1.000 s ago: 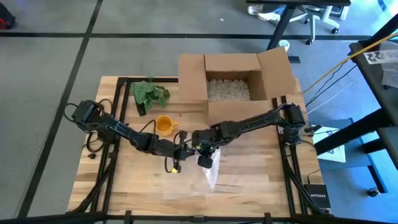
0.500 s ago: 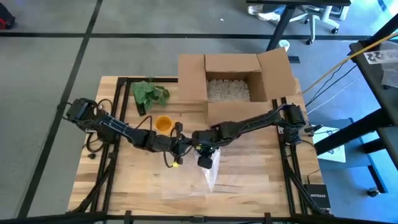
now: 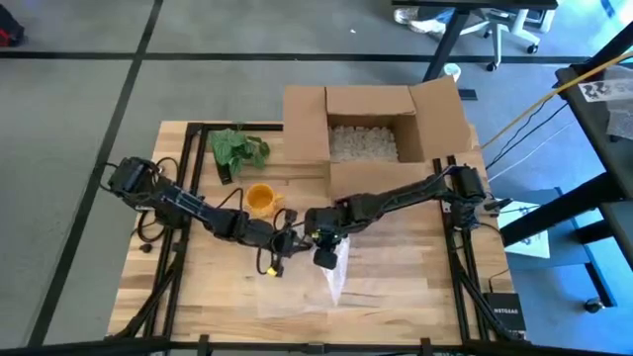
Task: Wrap mug
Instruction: Wrap the orange mug with the bubble wrap
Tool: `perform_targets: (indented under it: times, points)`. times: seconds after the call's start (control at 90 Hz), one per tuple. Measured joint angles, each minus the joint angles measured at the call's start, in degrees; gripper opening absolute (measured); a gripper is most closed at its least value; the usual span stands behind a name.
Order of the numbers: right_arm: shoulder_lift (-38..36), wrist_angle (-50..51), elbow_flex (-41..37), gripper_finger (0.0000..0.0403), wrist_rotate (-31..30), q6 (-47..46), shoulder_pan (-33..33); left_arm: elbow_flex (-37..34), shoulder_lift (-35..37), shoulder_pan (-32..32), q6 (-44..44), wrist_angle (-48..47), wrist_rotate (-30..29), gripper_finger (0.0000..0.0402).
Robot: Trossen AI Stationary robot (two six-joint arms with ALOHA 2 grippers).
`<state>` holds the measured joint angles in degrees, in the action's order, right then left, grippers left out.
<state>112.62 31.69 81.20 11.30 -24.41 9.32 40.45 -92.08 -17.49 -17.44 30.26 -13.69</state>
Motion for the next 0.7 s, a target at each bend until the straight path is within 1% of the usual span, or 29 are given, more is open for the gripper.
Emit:
perform_targets:
  times: [0.211,0.456,0.7]
  points:
    - [0.44,3.38,2.88,0.0000,-0.59,0.28,0.09,0.15,-3.06,1.93,1.67,1.15,1.11,0.0000]
    - [0.52,9.19,6.10,0.0000,-1.30,0.62,0.70,0.17,-3.12,2.20,1.80,0.61,1.11,0.0000]
    - [0.37,17.46,12.00,0.0000,-3.56,0.86,1.79,0.17,-3.16,2.20,1.83,0.21,0.98,0.0000]
